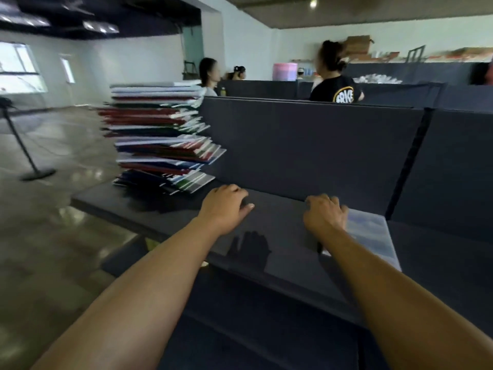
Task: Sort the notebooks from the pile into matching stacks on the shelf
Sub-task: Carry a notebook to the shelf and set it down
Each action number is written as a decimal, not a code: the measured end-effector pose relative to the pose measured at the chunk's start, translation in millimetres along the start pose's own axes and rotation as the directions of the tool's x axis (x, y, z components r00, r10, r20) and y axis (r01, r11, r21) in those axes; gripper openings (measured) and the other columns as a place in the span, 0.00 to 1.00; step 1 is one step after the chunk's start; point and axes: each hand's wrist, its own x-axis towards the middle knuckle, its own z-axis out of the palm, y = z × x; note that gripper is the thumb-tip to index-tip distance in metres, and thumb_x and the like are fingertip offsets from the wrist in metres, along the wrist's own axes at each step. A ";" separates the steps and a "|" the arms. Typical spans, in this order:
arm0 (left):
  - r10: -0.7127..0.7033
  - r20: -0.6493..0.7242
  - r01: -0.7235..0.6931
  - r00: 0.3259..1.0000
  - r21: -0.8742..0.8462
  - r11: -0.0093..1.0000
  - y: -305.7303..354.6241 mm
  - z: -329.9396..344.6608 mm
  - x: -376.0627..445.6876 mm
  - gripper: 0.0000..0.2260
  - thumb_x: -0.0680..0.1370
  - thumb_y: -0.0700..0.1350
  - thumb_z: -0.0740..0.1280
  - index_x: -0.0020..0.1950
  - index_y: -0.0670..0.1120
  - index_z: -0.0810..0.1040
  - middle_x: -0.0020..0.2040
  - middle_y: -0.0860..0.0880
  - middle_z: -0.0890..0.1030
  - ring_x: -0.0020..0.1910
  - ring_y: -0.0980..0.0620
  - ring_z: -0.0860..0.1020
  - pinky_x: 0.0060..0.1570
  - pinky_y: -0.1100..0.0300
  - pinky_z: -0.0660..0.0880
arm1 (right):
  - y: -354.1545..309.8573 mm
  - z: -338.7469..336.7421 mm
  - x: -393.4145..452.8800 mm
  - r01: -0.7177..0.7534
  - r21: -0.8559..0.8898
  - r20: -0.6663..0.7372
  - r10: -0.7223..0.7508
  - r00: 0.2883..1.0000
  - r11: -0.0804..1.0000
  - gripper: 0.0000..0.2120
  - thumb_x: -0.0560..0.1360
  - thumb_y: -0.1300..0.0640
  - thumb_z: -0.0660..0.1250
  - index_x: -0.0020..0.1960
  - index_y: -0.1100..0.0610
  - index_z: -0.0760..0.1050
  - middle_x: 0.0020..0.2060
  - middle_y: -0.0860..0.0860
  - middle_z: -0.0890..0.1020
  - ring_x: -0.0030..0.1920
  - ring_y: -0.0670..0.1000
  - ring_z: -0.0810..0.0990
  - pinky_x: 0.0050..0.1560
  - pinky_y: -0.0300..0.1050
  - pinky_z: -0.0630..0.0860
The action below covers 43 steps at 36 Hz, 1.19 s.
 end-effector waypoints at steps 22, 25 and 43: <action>-0.050 -0.364 0.106 0.930 0.134 0.985 -230.6 -126.0 54.4 0.19 0.81 0.50 0.61 0.71 0.48 0.69 0.69 0.49 0.71 0.67 0.47 0.69 0.64 0.51 0.67 | -271.8 -85.6 91.3 0.322 0.035 -0.383 -0.285 0.879 0.946 0.18 0.77 0.60 0.59 0.67 0.55 0.70 0.64 0.55 0.74 0.66 0.57 0.67 0.64 0.53 0.63; -0.037 -0.396 0.102 0.918 0.146 0.984 -243.0 -137.0 69.8 0.18 0.80 0.49 0.62 0.70 0.48 0.70 0.69 0.48 0.71 0.67 0.46 0.69 0.63 0.51 0.68 | -292.2 -86.3 102.4 0.335 0.044 -0.393 -0.291 0.872 0.941 0.17 0.77 0.58 0.60 0.66 0.56 0.70 0.63 0.55 0.74 0.65 0.57 0.68 0.64 0.53 0.64; -0.005 -0.499 0.074 0.866 0.119 0.990 -281.0 -142.6 134.8 0.19 0.80 0.52 0.61 0.70 0.47 0.69 0.65 0.46 0.73 0.63 0.45 0.71 0.59 0.50 0.69 | -357.2 -112.2 180.6 0.457 0.093 -0.088 -0.450 0.889 0.885 0.38 0.74 0.56 0.60 0.78 0.50 0.44 0.68 0.57 0.72 0.67 0.58 0.70 0.71 0.59 0.55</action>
